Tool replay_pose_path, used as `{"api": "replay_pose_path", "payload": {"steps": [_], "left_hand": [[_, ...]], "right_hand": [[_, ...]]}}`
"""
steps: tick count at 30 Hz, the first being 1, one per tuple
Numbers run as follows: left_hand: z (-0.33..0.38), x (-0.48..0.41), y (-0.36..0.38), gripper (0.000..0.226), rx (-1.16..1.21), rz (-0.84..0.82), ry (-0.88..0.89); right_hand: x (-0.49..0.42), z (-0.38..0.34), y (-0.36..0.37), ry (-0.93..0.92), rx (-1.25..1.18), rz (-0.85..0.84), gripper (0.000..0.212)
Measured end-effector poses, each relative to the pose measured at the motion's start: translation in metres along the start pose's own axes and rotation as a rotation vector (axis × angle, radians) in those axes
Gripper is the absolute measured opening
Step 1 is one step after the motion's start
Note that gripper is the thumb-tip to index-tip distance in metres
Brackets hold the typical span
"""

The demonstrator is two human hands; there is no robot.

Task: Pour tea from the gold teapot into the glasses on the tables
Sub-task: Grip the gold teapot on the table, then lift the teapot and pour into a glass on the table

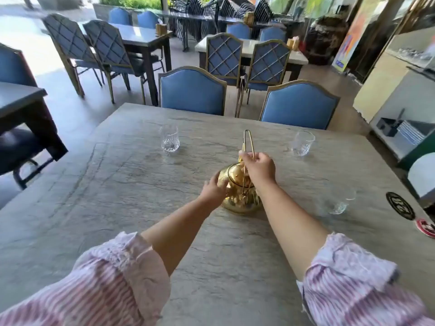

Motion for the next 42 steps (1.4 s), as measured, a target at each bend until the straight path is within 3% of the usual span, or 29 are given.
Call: {"api": "replay_pose_path", "payload": {"steps": [2,5,13,19,26,32,37,42], "left_hand": [[-0.002,-0.006,0.003,0.055,0.055,0.005,-0.032],[-0.005,-0.011,0.013,0.056,0.126,-0.032,-0.058],[-0.004,0.010,0.021,0.063,0.021,-0.124,0.006],[-0.005,0.056,0.002,0.057,-0.135,-0.184,-0.015],[0.003,0.138,-0.036,0.060,-0.211,-0.128,0.141],[-0.013,0.190,-0.067,0.066,-0.429,-0.171,0.319],[-0.034,0.232,-0.080,0.064,-0.486,-0.258,0.428],[-0.060,0.257,-0.091,0.065,-0.507,-0.372,0.422]], "right_hand": [[-0.005,0.005,0.010,0.032,-0.176,-0.042,0.018],[-0.005,0.013,0.017,0.062,-0.280,-0.009,0.025],[0.000,0.007,0.009,0.073,-0.323,0.160,0.045],[0.031,0.010,-0.006,0.022,-0.286,0.090,0.047],[0.110,-0.036,-0.032,-0.077,-0.249,-0.135,0.047],[0.179,-0.055,-0.029,-0.078,-0.189,-0.211,0.043],[0.219,-0.058,-0.009,-0.128,-0.074,-0.290,0.031],[0.245,-0.066,0.016,-0.199,-0.025,-0.327,0.019]]}}
Point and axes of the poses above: each hand's wrist, its own x-axis away from the middle knuckle, its own y-axis out of the palm, z = x × y, the point moved 6 cm from there along -x, towards the middle knuckle, and after that the axes turned 2 degrees about z, right-handed, at the moved point
